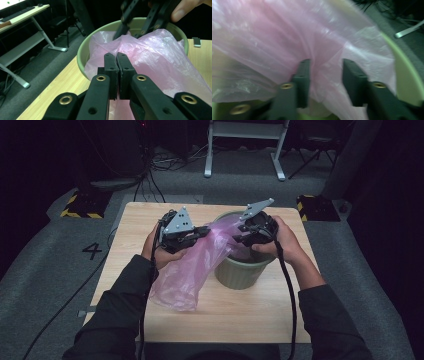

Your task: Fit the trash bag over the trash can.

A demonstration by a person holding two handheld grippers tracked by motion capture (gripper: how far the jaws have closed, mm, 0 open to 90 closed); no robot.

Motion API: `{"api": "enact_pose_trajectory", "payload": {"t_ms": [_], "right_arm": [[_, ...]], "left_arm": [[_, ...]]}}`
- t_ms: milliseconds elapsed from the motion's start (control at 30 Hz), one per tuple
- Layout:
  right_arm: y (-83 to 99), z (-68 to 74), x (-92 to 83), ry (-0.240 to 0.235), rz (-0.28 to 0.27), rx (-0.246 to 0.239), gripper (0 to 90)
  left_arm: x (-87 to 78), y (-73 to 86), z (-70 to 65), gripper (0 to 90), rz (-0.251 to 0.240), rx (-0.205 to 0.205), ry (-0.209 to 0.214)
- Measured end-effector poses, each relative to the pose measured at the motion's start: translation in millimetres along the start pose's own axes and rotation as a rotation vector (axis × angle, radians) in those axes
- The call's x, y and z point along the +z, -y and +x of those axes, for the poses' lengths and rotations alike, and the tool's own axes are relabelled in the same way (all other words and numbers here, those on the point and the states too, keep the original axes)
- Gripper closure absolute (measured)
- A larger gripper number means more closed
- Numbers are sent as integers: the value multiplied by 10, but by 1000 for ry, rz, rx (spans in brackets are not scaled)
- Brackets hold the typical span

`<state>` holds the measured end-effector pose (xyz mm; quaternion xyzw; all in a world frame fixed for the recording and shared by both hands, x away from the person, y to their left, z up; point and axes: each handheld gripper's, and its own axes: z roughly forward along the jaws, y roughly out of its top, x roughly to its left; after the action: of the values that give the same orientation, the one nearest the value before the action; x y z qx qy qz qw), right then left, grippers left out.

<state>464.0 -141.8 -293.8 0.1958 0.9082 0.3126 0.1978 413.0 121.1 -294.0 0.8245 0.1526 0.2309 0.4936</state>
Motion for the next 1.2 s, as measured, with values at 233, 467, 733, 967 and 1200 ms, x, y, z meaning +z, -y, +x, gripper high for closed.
{"api": "enact_pose_trajectory", "payload": {"t_ms": [233,467,733,967,1200], "right_arm": [[74,0,-299,-49,-158,46,341],[116,212,-343,-127,-192,-15,318],[166,213,-206,-92,-130,-20,764],[242,126,-171,-68,-127,28,900],[375,-25,-228,-11,-116,87,900]], "left_arm": [[130,-24,-4,880,10,-7,22],[285,-106,-84,879,10,-1,48],[369,-117,-101,843,17,-10,52],[238,-84,-43,447,16,-79,48],[-57,38,8,338,12,-135,85]]}}
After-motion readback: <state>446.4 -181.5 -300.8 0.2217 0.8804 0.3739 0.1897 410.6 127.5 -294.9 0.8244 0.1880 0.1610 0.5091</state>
